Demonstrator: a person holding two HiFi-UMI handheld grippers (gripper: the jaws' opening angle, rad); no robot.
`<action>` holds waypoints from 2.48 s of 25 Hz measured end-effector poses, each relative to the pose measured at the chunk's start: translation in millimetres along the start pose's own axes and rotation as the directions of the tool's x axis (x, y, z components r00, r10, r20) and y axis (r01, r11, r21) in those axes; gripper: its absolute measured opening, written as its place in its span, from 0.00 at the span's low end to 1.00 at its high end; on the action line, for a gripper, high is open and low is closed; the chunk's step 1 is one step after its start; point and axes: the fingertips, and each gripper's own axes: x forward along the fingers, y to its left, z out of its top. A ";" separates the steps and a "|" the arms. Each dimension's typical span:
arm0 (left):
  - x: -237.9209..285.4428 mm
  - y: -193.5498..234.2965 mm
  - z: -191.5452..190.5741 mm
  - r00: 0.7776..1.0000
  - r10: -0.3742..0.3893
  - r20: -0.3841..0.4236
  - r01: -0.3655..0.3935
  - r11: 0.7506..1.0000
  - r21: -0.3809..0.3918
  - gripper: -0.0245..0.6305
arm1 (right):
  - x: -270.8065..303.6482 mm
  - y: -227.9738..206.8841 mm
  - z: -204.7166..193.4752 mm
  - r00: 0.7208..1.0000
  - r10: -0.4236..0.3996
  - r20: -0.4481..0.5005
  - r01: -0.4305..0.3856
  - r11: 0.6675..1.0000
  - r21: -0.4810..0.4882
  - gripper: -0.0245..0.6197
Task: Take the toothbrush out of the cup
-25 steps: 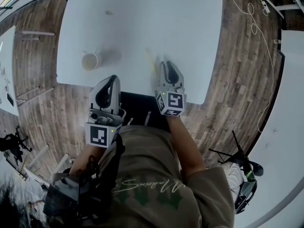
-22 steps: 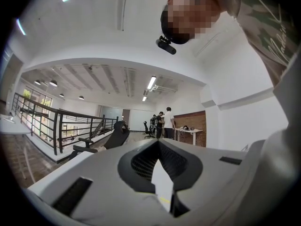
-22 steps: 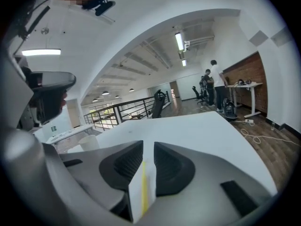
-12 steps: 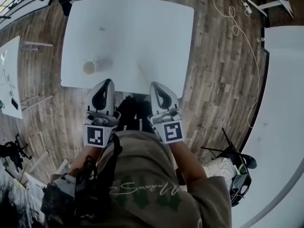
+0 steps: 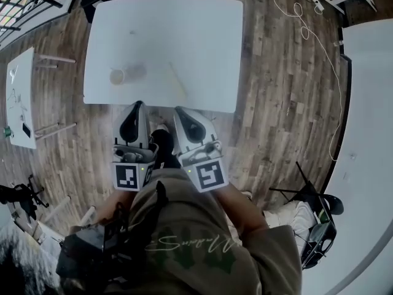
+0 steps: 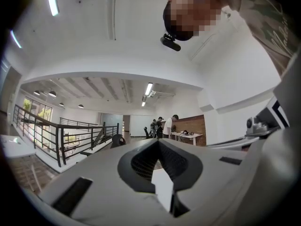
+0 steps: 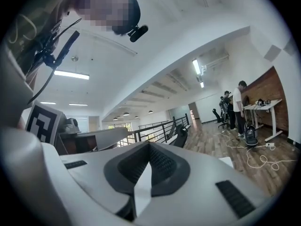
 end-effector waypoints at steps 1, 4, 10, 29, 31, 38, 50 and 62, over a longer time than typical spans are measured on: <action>-8.6 -0.6 -0.8 1.000 -0.005 -0.007 0.005 1.000 -0.002 0.05 | -5.6 8.5 -1.2 1.000 -0.007 -0.001 0.007 1.000 0.003 0.03; -31.5 3.7 -5.2 1.000 -0.030 -0.008 0.030 1.000 -0.007 0.05 | -19.8 31.8 -4.5 0.999 -0.033 -0.001 0.033 0.999 0.005 0.03; -102.9 11.5 -1.6 0.993 -0.105 0.049 0.107 0.994 -0.035 0.05 | -52.5 94.6 -12.5 0.991 -0.117 0.057 0.117 0.993 0.012 0.03; -393.5 131.9 46.1 0.989 -0.027 0.149 0.037 0.997 -0.064 0.05 | -126.5 385.6 -29.2 0.978 -0.150 0.142 0.160 0.985 -0.062 0.03; -402.7 128.1 51.9 0.988 -0.014 0.154 0.023 0.998 -0.057 0.05 | -133.3 393.1 -30.4 0.981 -0.143 0.132 0.153 0.986 -0.070 0.03; -416.4 107.0 65.3 0.986 -0.034 0.164 0.044 0.997 -0.059 0.05 | -148.3 404.4 -18.9 0.980 -0.140 0.143 0.154 0.984 -0.090 0.03; -408.5 72.0 73.1 0.982 -0.054 0.183 0.066 0.996 -0.060 0.05 | -169.8 393.0 -12.8 0.977 -0.160 0.142 0.176 0.978 -0.110 0.02; -403.3 59.5 65.3 0.986 -0.053 0.155 0.059 0.998 -0.037 0.05 | -172.4 372.7 -14.6 0.974 -0.190 0.123 0.204 0.972 -0.116 0.02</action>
